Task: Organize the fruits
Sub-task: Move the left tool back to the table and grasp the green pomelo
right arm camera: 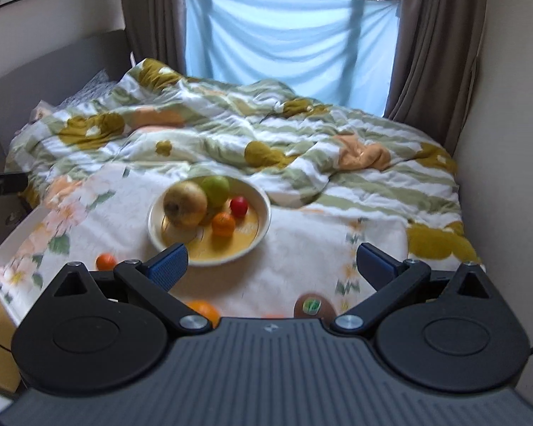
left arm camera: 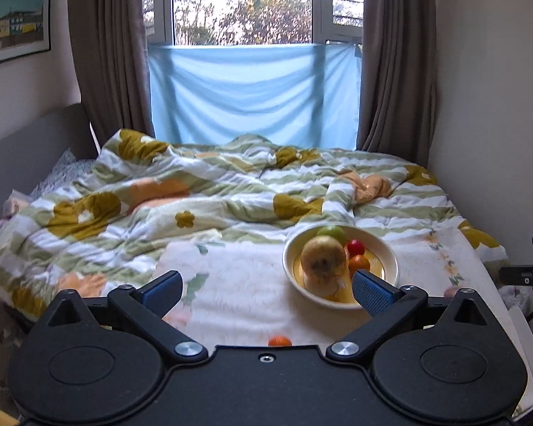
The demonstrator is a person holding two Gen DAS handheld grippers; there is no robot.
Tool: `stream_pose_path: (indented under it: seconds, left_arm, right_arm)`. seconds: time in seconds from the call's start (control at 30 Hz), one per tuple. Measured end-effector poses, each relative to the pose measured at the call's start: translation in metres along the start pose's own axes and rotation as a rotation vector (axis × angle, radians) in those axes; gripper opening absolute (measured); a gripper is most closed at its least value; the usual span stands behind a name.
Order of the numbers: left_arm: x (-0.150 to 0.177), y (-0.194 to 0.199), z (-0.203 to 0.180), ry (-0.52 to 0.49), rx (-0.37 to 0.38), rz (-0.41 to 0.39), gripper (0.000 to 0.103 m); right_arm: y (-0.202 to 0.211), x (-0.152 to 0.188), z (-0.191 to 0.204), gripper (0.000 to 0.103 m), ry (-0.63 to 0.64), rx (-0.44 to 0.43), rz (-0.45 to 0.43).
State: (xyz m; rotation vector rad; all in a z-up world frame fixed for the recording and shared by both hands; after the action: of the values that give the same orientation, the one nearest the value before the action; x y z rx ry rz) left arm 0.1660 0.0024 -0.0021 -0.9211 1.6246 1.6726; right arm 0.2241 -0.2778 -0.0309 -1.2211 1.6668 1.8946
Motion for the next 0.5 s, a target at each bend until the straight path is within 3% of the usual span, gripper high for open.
stream_pose_path:
  seconds: [0.33, 0.5]
  left_arm:
    - [0.058, -0.026, 0.007, 0.008, -0.012, 0.041, 0.103]
    - [0.091, -0.055, 0.011, -0.008, -0.008, 0.072, 0.097]
  right_arm:
    - [-0.018, 0.058, -0.007, 0.103, -0.046, 0.063, 0.023]
    - [-0.041, 0.086, -0.014, 0.103, -0.104, 0.096, 0.036]
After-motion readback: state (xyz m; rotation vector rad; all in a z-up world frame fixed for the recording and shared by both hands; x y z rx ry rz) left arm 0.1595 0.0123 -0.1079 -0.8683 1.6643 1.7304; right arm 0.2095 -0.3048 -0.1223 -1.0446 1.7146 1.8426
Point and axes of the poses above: each gripper's, at about its wrist camera, not at the fingertips, and y roughly against the way its jaws point, z to its left, x to its underside, the point moved 8 cm from there along -y, roughly the way its jaws point, and after that the axes turned 2 degrees about y, right-handed, at the moved point
